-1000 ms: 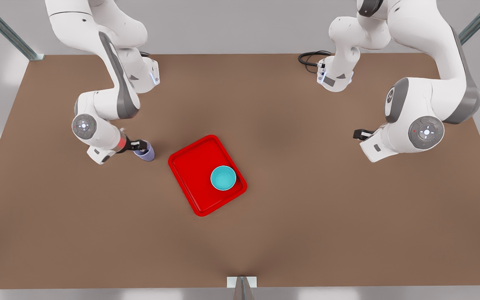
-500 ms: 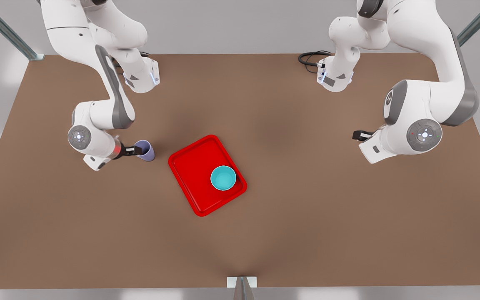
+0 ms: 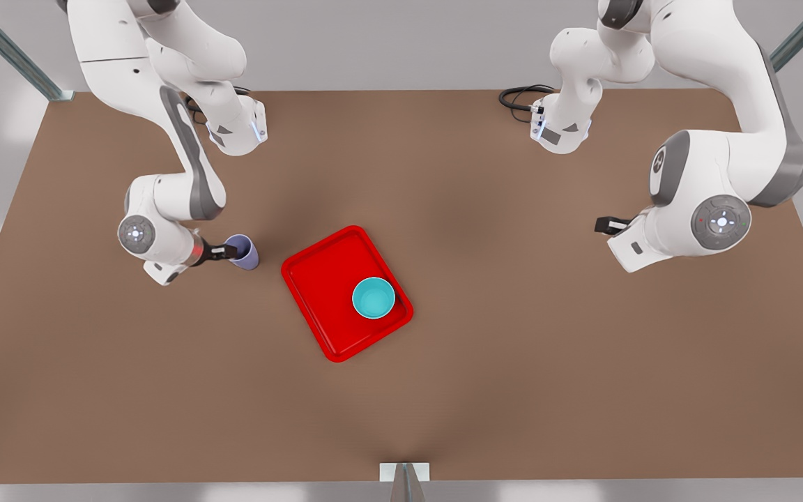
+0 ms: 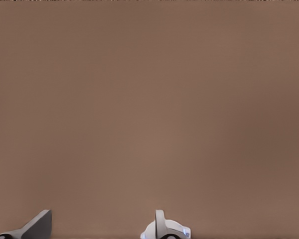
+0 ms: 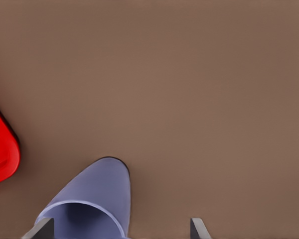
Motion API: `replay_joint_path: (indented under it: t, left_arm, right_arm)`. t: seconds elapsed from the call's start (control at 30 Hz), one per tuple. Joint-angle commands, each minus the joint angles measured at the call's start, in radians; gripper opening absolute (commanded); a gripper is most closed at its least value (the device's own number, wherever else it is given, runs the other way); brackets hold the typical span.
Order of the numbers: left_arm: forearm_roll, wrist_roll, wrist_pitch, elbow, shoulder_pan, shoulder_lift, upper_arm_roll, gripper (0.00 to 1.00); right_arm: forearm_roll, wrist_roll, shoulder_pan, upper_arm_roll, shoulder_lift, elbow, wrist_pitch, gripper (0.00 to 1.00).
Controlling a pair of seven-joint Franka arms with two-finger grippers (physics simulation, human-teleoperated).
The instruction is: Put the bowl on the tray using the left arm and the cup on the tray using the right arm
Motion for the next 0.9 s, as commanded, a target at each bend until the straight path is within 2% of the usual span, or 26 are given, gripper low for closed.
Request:
replay_joint_path:
  t: [0.0,0.5,0.57,0.8,0.83,0.87]
  left_arm:
    - [-0.002,0.000,-0.003,0.000,0.000,-0.009,0.000,1.00]
    - [-0.013,0.000,-0.012,0.003,0.000,-0.015,0.000,1.00]
    - [-0.097,0.002,0.005,0.003,0.029,-0.015,0.012,1.00]
    - [-0.099,0.002,0.028,0.002,0.029,-0.001,0.015,1.00]
    - [-0.099,0.002,0.033,0.000,0.029,-0.001,0.015,1.00]
    - [-0.099,0.003,0.034,0.000,0.029,0.000,0.015,1.00]
  right_arm:
    - [0.000,-0.001,0.002,0.000,0.002,-0.001,0.000,1.00]
    - [0.000,-0.021,0.005,0.001,-0.023,-0.085,0.048,0.98]
    - [0.003,-0.013,0.005,0.001,-0.026,-0.080,0.034,1.00]
    - [0.005,-0.007,0.016,0.001,0.002,-0.083,0.035,1.00]
    - [0.005,-0.007,0.016,0.001,0.014,-0.083,0.038,0.96]
    - [0.005,-0.007,0.016,0.001,0.016,-0.083,0.038,0.86]
